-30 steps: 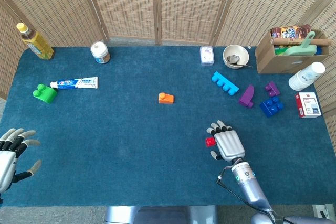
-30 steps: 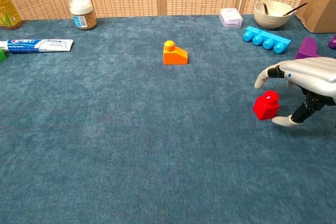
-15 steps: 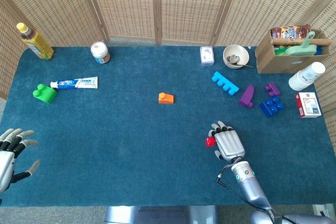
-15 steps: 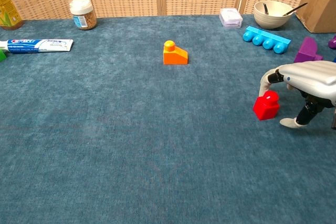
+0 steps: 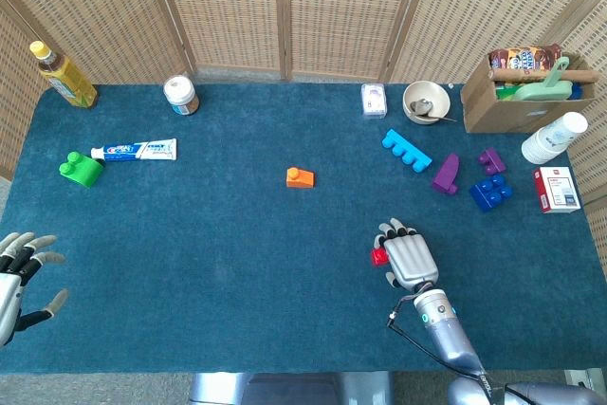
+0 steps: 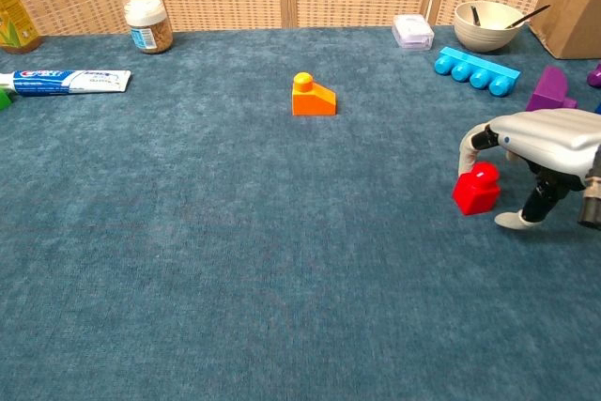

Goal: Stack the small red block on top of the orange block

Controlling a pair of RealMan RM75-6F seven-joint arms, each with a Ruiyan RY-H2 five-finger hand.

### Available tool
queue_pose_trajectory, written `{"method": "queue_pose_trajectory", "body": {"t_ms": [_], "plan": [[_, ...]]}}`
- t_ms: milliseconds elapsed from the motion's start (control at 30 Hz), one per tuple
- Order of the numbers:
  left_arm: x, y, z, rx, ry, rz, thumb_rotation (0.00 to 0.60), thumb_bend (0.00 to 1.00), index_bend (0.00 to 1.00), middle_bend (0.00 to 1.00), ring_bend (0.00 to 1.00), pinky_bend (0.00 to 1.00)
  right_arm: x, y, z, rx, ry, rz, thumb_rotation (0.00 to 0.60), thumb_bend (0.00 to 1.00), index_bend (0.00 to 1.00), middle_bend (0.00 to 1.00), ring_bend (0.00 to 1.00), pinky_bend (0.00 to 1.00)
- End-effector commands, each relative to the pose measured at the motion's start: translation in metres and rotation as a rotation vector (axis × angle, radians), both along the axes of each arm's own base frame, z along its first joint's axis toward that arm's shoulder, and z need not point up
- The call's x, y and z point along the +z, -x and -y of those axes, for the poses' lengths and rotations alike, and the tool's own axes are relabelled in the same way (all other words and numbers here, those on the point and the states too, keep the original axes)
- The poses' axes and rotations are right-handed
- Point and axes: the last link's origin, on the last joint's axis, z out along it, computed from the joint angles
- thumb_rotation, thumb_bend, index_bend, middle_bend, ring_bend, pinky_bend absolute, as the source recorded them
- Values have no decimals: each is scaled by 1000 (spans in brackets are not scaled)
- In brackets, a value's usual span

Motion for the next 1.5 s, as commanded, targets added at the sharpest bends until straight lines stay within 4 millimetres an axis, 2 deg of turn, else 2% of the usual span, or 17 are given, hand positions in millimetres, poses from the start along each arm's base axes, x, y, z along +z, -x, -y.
{"method": "queue_pose_trajectory", "body": {"t_ms": [33, 167, 467, 667, 767, 1100, 1500], "plan": [[0, 1, 0, 2, 0, 0, 600, 325, 361, 241, 154, 110, 0, -2, 1, -2, 1, 5, 600, 225, 394, 204, 125, 279], [0, 2, 0, 4, -4, 2, 600, 325, 362, 241, 154, 110, -1, -5, 4, -1, 5, 11, 600, 219, 445, 207, 134, 279], [1, 5, 1, 11, -5, 4, 600, 325, 361, 237, 154, 111, -4, -10, 7, -6, 5, 16, 600, 214, 486, 218, 152, 280], [1, 6, 1, 13, -7, 5, 600, 325, 361, 236, 154, 111, -3, -13, 8, -10, 15, 30, 600, 213, 590, 256, 183, 279], [1, 6, 1, 11, -7, 6, 600, 325, 361, 236, 154, 110, -2, -14, 8, -12, 19, 35, 600, 212, 612, 263, 190, 279], [-1, 2, 0, -5, 1, 3, 600, 325, 361, 236, 154, 111, 7, -19, 9, -57, 18, 99, 600, 219, 618, 264, 206, 280], [-4, -5, 1, -24, 15, -8, 600, 325, 361, 236, 153, 111, 16, -41, 26, -67, 25, 146, 600, 237, 615, 265, 212, 279]]}}
